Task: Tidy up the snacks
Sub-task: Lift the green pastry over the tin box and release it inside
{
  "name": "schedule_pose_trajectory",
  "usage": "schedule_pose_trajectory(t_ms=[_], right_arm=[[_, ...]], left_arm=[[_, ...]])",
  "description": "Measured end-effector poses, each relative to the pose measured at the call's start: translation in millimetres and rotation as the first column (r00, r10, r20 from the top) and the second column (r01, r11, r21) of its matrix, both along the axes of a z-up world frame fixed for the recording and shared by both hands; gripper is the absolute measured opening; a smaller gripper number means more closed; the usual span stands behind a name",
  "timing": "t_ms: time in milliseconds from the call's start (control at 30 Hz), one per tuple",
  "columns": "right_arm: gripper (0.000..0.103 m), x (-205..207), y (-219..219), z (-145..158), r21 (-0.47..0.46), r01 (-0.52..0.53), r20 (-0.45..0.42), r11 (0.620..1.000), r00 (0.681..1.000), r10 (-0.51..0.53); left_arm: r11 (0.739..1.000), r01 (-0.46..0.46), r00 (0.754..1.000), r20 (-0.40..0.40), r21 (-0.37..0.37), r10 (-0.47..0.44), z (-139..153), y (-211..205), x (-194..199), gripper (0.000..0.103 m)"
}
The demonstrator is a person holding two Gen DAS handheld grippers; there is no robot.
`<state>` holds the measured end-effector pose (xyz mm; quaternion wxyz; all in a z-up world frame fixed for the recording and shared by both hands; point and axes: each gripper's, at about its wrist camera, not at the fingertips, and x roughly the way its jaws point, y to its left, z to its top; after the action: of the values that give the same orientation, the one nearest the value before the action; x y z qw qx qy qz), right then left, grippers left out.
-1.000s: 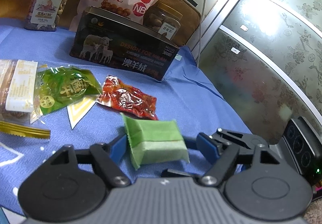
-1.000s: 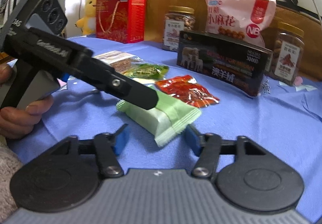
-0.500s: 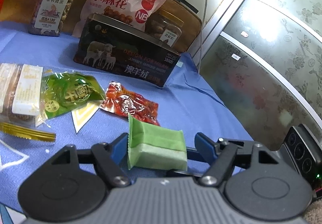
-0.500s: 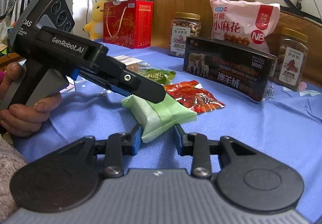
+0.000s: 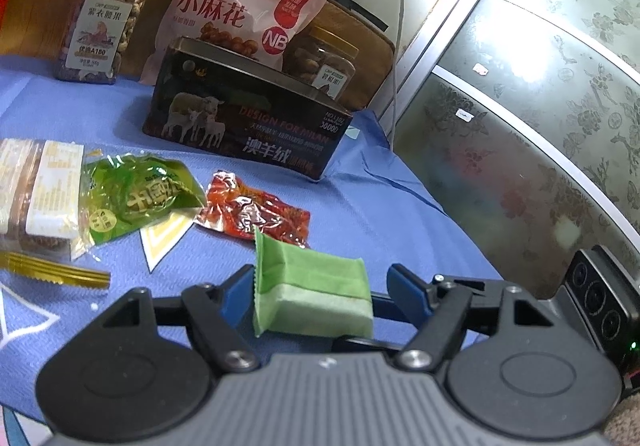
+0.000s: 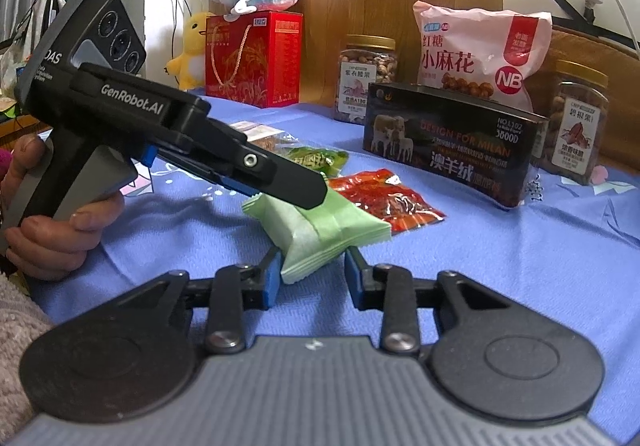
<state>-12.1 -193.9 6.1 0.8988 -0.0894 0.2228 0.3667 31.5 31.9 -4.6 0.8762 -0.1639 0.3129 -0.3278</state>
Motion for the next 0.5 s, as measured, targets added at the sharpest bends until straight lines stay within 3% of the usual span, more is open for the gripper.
schedule_pose_trajectory(t_ms=[500], right_arm=[[0.037,10.6,-8.9,18.4,0.120,0.029,0.029,0.992,0.999,-0.033]], left_arm=[[1.000,0.007,0.997,0.075,0.002,-0.007,38.6,-4.8,7.3,0.072]])
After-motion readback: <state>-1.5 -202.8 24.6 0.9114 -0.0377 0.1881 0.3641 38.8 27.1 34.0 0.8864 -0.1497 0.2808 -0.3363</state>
